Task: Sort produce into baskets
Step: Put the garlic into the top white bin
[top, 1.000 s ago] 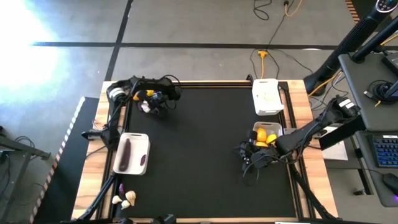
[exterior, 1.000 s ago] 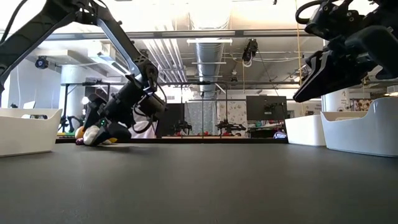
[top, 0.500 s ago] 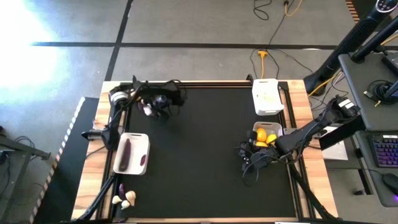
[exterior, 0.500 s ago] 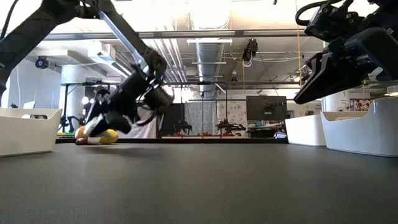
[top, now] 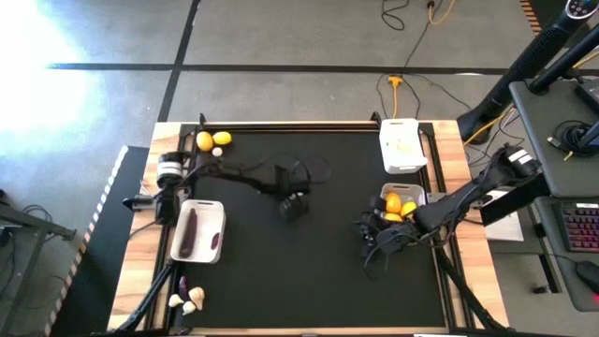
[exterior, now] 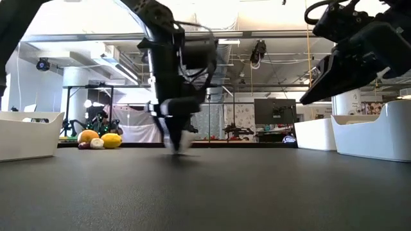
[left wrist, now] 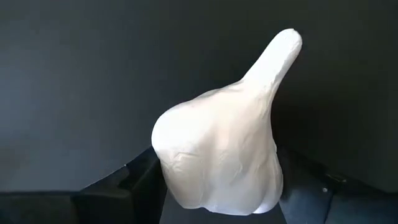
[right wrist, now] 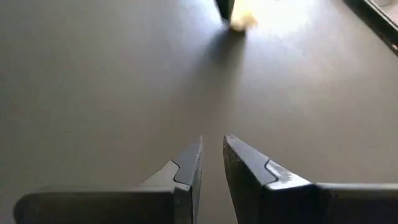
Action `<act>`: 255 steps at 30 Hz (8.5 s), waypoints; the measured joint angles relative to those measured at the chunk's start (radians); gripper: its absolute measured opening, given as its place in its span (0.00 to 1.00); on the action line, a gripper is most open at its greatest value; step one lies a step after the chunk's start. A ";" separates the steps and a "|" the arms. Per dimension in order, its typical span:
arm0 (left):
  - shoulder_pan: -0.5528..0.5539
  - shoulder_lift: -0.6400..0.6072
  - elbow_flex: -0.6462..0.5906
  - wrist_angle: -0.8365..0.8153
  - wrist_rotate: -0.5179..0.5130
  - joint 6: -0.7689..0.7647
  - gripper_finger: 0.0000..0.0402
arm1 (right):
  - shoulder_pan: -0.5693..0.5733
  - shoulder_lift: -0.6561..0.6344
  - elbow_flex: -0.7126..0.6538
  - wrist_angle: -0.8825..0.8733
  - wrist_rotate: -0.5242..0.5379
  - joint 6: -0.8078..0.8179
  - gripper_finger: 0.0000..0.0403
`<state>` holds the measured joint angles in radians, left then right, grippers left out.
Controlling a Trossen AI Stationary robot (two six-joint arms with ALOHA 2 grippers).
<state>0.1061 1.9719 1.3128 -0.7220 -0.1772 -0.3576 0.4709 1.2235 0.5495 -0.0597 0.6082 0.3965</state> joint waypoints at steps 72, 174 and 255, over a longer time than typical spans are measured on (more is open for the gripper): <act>-0.284 0.002 -0.391 0.827 -0.792 0.069 0.72 | -0.665 -0.178 0.239 -0.808 0.160 0.313 0.30; 0.711 -0.560 -0.658 0.303 -0.357 -0.498 0.72 | -0.070 0.335 0.169 0.255 -0.006 -0.156 0.46; -0.200 -0.014 -0.379 0.872 -0.293 -0.025 0.51 | -0.102 0.349 0.164 0.239 0.088 -0.161 0.46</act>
<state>-0.0935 1.9582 0.9337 0.1502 -0.4698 -0.3828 0.3694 1.5723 0.7139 0.1797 0.6966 0.2352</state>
